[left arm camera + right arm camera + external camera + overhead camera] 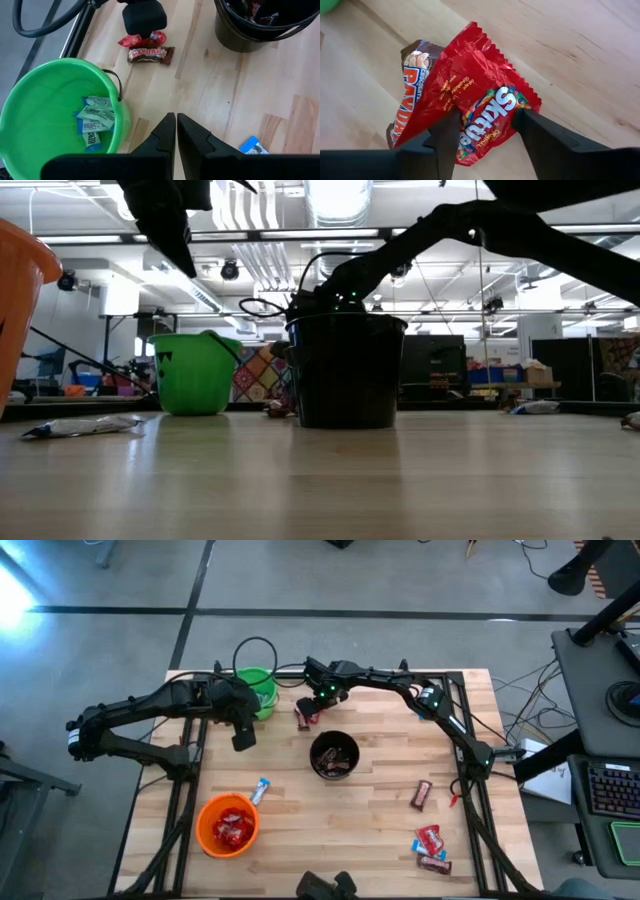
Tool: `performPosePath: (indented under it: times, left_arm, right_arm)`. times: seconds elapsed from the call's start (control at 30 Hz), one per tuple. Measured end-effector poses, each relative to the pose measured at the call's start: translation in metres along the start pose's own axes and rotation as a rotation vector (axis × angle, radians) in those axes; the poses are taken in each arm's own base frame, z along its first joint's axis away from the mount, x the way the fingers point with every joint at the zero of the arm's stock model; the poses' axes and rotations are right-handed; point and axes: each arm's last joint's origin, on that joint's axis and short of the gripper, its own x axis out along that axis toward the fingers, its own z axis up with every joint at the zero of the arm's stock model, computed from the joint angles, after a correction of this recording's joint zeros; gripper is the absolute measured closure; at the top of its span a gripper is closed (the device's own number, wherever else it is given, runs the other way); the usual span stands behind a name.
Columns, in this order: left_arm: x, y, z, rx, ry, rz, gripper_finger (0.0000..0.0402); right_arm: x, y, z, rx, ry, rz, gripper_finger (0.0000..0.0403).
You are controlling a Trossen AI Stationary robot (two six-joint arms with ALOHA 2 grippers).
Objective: Sort candy
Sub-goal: Put the top red candy pack into the orange bucket
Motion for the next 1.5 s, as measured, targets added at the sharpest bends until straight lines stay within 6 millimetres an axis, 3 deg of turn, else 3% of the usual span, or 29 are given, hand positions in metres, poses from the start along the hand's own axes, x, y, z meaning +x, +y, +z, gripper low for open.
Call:
performPosePath:
  times: [0.47, 1.1, 1.33, 1.5]
  left_arm:
    - [0.0, 0.0, 0.0, 0.01, 0.001, 0.0, 0.0402]
    - [0.0, 0.0, 0.0, 0.011, 0.002, 0.0, 0.0402]
    - [0.0, 0.0, 0.0, 0.011, 0.002, 0.0, 0.0402]
    - [0.0, 0.0, 0.0, 0.011, 0.001, 0.0, 0.0402]
  right_arm:
    - [-0.008, 0.004, 0.003, -0.018, -0.02, 0.002, 0.0388]
    - [-0.022, 0.006, 0.005, -0.057, -0.006, -0.018, 0.0394]
    - [-0.041, 0.011, 0.005, -0.097, -0.002, -0.032, 0.0394]
    - [-0.067, 0.024, 0.007, -0.147, -0.022, -0.028, 0.0394]
